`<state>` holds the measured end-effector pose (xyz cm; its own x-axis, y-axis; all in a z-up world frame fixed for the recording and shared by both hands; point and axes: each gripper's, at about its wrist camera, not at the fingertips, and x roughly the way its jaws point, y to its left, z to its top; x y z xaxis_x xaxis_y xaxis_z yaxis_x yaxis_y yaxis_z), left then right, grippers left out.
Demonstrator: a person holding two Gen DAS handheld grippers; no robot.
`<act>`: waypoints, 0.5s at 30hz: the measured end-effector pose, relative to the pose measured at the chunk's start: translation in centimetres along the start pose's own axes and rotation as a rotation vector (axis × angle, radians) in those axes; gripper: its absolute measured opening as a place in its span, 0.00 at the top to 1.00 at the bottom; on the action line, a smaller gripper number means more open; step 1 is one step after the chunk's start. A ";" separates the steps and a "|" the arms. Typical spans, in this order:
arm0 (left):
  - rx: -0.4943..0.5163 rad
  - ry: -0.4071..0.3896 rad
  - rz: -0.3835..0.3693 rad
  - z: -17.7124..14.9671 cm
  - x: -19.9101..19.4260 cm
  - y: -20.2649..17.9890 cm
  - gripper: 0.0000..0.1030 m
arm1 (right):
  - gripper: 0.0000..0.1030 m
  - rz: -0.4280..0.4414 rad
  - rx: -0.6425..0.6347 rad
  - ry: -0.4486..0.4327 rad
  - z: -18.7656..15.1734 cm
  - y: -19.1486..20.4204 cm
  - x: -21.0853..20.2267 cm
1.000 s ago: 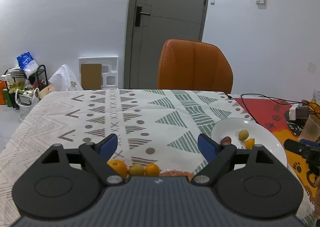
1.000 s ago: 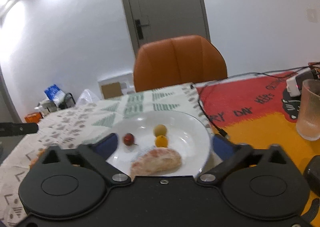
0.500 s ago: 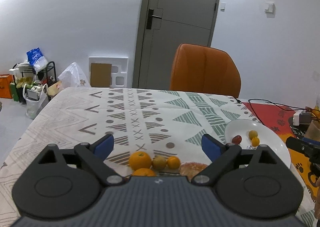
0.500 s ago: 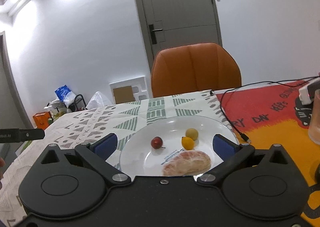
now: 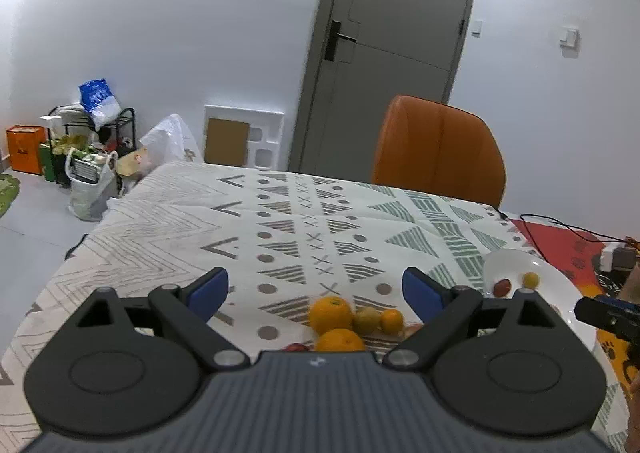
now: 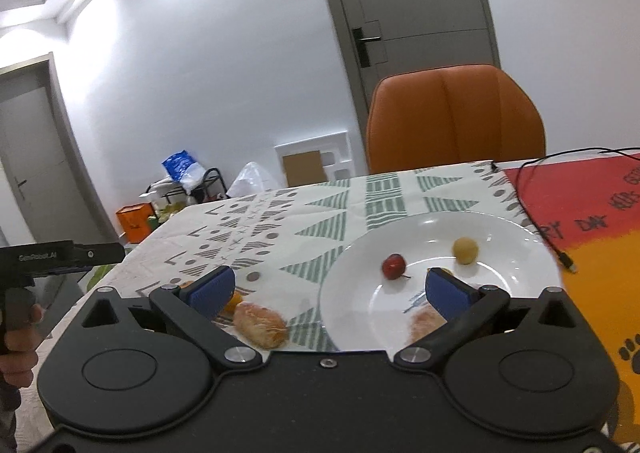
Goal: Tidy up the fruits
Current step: 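Grasp a red date from the fruit pile with the left tool while the right tool returns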
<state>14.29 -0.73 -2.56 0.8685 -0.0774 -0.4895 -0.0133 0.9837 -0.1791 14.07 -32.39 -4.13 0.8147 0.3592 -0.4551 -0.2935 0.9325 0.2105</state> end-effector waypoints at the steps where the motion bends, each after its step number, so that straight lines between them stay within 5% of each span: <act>1: -0.002 -0.001 0.004 -0.1 0.0 0.2 0.12 | 0.00 0.007 -0.004 0.002 0.0 0.2 0.1; 8: -0.026 0.024 0.019 -0.9 0.4 1.9 0.27 | 0.01 0.034 -0.036 0.011 -0.1 1.3 0.9; 15: -0.042 0.048 0.023 -1.9 0.9 2.9 0.41 | 0.20 0.058 -0.058 0.039 -0.4 2.4 2.2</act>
<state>14.04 1.73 -5.16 0.8429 -0.0632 -0.5343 -0.0549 0.9778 -0.2022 14.93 -29.38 -4.98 0.7760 0.4126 -0.4770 -0.3691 0.9104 0.1871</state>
